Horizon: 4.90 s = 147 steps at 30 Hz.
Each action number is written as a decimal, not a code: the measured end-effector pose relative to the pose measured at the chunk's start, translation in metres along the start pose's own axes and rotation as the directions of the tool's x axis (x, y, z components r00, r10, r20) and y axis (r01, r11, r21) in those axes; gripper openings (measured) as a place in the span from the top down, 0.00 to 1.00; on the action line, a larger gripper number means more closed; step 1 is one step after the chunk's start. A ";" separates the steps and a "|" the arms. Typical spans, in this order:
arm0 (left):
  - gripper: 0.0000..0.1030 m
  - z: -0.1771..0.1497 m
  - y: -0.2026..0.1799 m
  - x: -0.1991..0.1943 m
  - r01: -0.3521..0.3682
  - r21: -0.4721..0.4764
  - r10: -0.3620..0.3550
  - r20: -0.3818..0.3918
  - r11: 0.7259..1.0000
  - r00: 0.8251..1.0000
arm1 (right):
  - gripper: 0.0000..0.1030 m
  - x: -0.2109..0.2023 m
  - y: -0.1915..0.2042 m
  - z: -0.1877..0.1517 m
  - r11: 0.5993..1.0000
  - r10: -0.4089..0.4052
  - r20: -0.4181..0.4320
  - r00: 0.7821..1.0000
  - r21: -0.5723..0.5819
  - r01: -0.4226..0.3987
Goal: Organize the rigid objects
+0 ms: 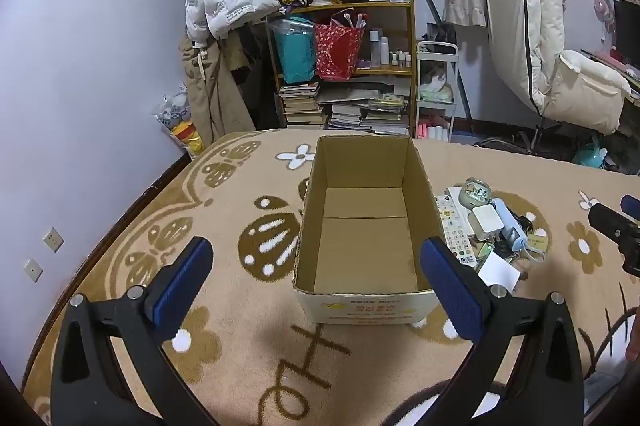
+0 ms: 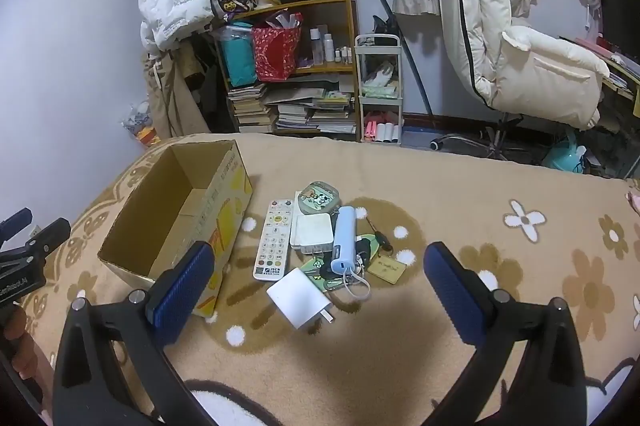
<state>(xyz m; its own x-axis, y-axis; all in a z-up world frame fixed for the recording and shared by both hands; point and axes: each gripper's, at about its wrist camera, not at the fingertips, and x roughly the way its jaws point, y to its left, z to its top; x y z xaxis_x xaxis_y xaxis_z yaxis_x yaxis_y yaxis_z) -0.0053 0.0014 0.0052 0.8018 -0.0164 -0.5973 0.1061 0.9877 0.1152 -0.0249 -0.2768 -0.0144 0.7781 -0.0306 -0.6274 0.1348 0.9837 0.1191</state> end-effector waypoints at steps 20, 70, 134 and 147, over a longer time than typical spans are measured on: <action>0.00 -0.003 -0.008 0.005 0.011 0.037 -0.010 -0.017 0.999 1.000 | 0.00 0.001 -0.005 -0.003 1.000 -0.005 -0.007 1.000 0.006 0.005; 0.00 -0.005 -0.010 0.001 0.010 0.041 -0.009 -0.016 0.999 1.000 | 0.00 0.001 0.000 -0.002 1.000 -0.018 -0.015 1.000 0.005 0.018; 0.78 0.001 0.029 0.185 0.066 -0.091 -0.100 -0.442 0.994 0.891 | 0.22 0.165 0.032 -0.050 0.989 -0.011 -0.353 0.936 -0.142 -0.043; 0.92 -0.004 0.031 0.191 0.051 -0.059 -0.073 -0.473 0.997 0.878 | 0.37 0.163 0.047 -0.061 0.983 -0.016 -0.407 0.914 -0.172 -0.060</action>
<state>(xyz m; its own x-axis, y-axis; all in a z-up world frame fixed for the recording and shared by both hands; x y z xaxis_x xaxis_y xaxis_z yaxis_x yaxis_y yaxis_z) 0.1490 0.0296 -0.1087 0.4176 -0.0132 -0.9085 0.1122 0.9930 0.0372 0.0712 -0.2243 -0.1579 0.4593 0.0288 -0.8878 -0.0200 0.9996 0.0220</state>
